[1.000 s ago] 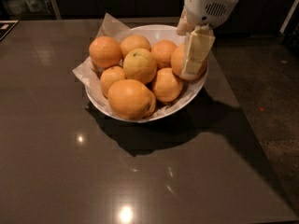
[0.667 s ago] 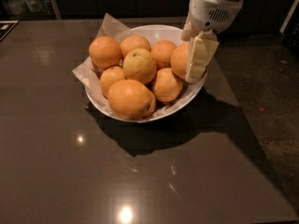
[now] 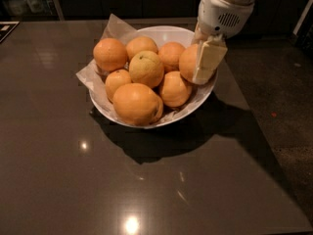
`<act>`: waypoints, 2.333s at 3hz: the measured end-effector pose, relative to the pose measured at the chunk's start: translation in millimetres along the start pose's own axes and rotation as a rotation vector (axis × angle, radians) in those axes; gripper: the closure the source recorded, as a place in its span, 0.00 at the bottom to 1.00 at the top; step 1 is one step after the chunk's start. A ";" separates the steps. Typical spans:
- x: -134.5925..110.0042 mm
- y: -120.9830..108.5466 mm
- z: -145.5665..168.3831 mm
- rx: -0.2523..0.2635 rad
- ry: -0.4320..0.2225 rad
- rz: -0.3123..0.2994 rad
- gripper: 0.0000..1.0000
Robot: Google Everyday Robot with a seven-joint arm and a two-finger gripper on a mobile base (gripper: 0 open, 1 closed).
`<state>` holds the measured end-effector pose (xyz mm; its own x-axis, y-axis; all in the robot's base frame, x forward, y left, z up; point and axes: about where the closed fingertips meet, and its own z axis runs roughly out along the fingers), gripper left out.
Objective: Pick orange from white bowl
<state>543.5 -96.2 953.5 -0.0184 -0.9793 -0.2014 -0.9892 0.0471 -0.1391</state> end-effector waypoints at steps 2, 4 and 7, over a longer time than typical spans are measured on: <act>0.0 0.0 0.0 0.000 0.000 0.000 0.85; -11.3 17.0 -61.6 0.122 -0.162 -0.008 1.00; -26.6 51.6 -89.3 0.115 -0.319 -0.050 1.00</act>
Offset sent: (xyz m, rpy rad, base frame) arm 0.0000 0.0000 0.0000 0.0000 0.0000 0.0000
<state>480.0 -85.2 1038.2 0.0942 -0.8711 -0.4820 -0.9643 0.0405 -0.2616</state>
